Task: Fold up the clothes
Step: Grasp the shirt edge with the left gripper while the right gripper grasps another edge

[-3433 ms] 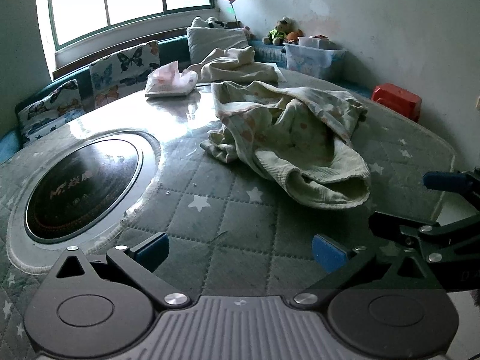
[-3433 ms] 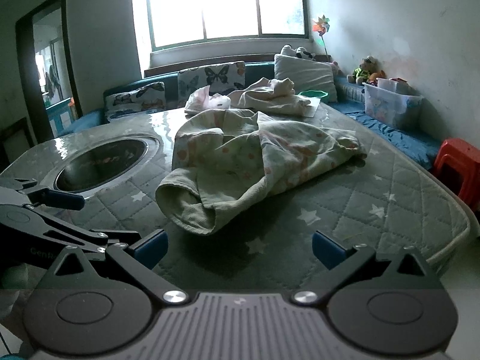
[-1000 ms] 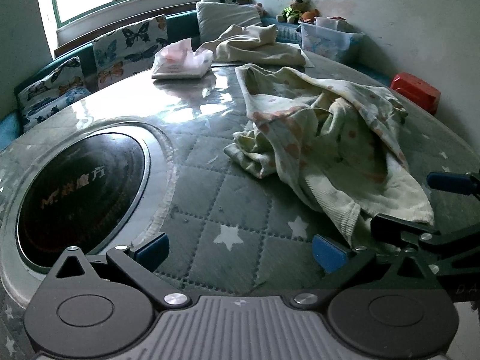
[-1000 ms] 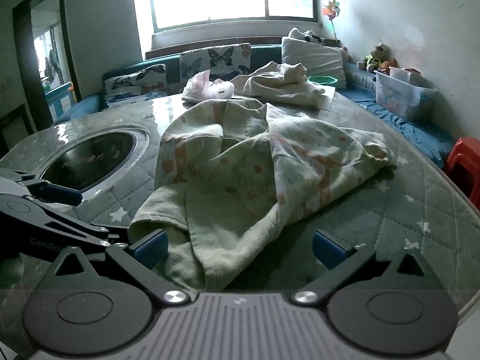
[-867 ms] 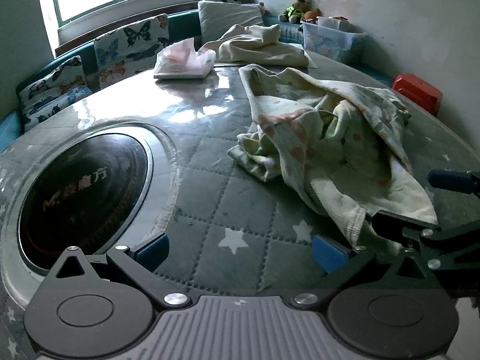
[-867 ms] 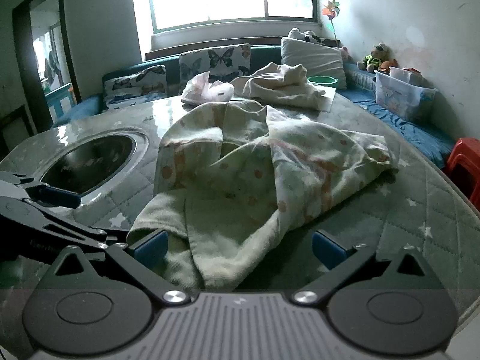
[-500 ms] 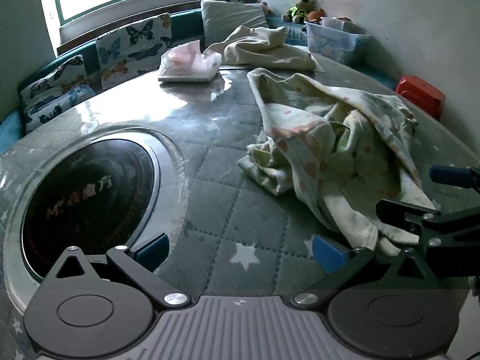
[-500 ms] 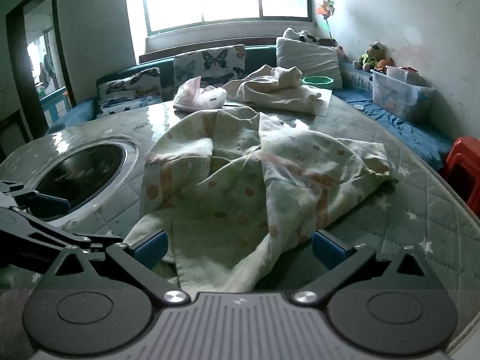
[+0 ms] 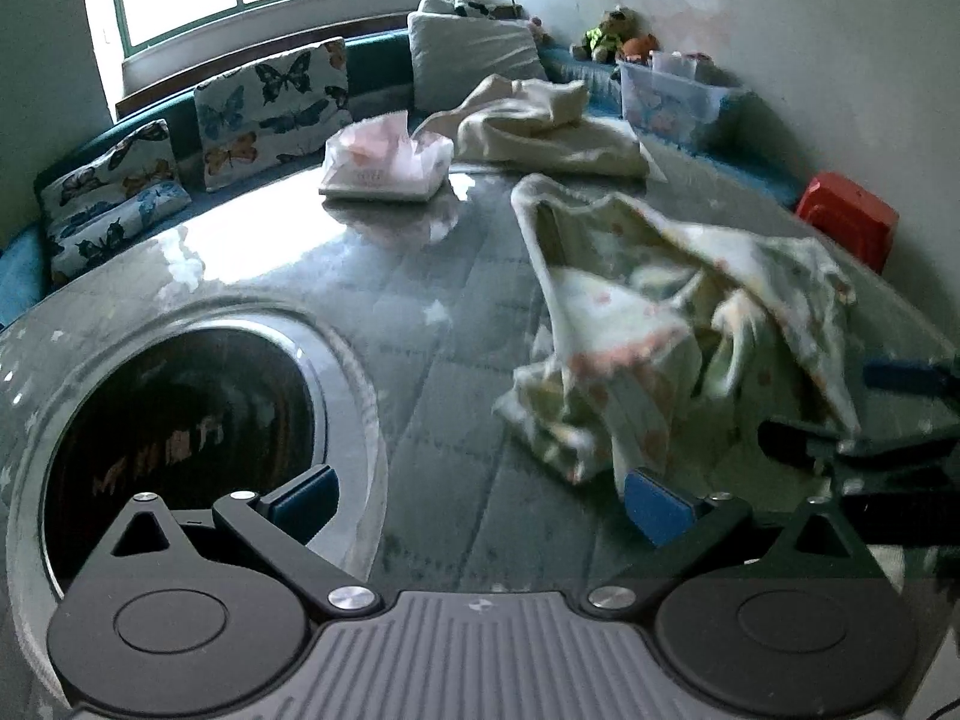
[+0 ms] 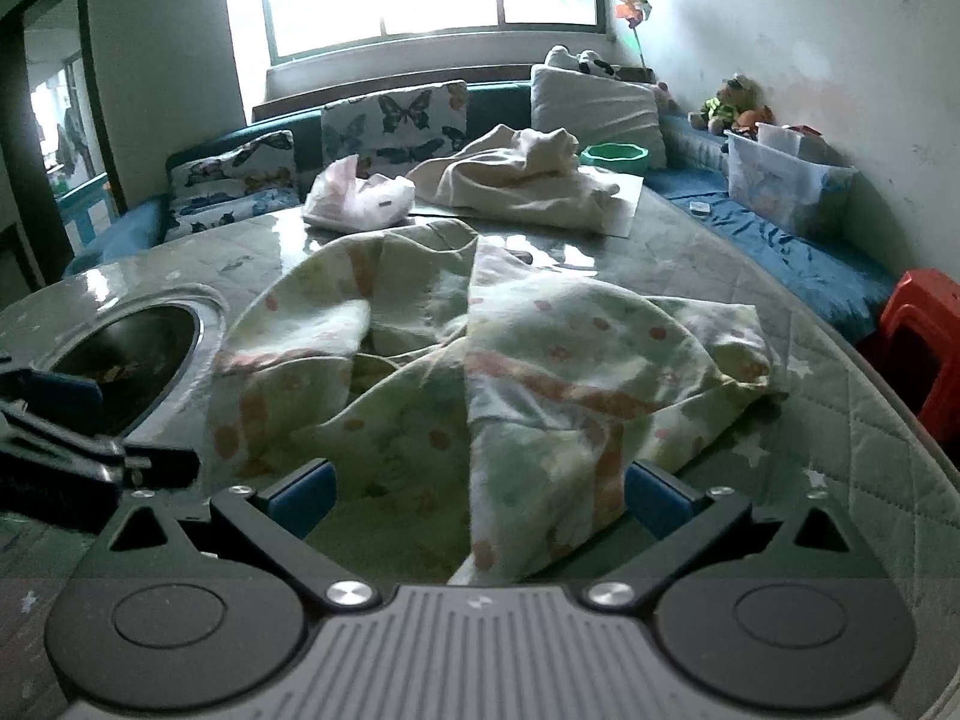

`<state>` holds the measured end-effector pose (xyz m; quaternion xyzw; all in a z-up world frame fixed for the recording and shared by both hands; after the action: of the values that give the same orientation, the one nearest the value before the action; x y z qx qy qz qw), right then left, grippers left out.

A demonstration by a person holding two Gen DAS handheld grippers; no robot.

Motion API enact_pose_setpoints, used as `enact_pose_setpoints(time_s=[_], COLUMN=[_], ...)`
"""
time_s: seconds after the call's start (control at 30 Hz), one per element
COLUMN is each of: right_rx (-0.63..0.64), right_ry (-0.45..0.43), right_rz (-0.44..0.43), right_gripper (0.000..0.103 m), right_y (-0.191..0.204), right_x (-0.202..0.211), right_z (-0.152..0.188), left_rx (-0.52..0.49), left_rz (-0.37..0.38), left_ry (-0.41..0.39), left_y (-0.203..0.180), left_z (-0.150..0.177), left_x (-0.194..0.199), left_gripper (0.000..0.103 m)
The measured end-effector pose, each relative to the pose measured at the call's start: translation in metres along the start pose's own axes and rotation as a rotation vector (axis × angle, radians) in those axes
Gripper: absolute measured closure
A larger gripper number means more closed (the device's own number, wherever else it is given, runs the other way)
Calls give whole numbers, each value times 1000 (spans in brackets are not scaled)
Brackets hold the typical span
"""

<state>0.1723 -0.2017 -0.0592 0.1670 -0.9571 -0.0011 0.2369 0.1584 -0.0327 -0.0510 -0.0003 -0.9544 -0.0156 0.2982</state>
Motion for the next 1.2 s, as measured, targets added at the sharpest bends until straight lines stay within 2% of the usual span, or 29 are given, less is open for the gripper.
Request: enact_pose_setpoints(time_s=[0.13,0.23,0.4,0.5,0.57,0.63,0.67,0.77,0.8,0.83,0.87,0.9,0.93,0.97,1.2], right_rx=[6,0,10,1,-6,-9,-7,-19,-24,-30,-36,-42,-50,-59,-75], right_ry=[2,0,5,12,16,17,17,14,11,5,-5,-14,-24,-35,-75], right_rz=[21,21,40,38,25,23,25,23,23,26,31,36,40,42,59], right_gripper=[0,1,16,26,40,46,53,66,67,69,78,80,83,93,97], right_y=[-6,-8,-13,-14,-14,-15,-16,-20,-22,-24,-27,-29,-31,-33,-47], right_x=[-9,-14,-23,-25,-23,-20,-18,-14,-12,-10,-8,-6,-4,0,28], right_z=[-2,-4,-5,-5,-4,-4,-4,-5,-5,-5,-6,-6,-7,-8,-7], left_rx=[34,81,133,160,172,189,200,220,219,216,208,199,190,182,176], left_rz=[22,51,87,113,127,167,180,223,236,250,260,266,268,266,258], left_ry=[-24,-14,-7,-1,10,19,24,29,28,26,21,15,7,0,-44], left_y=[0,3,3,3,1,-2,-3,-8,-10,-12,-14,-16,-17,-17,-6], left_z=[-16,-24,-36,-41,-41,-40,-40,-39,-39,-40,-40,-40,-40,-41,-37], left_x=[-9,-19,-35,-44,-50,-54,-55,-58,-58,-58,-57,-55,-53,-51,-22], left_gripper=[8,14,24,25,32,44,47,67,80,89,92,97,99,100,101])
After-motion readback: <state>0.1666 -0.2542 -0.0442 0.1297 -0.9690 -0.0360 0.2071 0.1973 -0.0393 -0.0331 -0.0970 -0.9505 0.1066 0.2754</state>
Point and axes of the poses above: each gripper's, at about its wrist camera, not at the fingertips, and x roughly against the way its jaws point, y to its left, z to its underside, the point moved 7 cm from there along -x, roughly the way its jaws point, and after that the axes turned 13 degrees about -y, right-handed, at the moved point
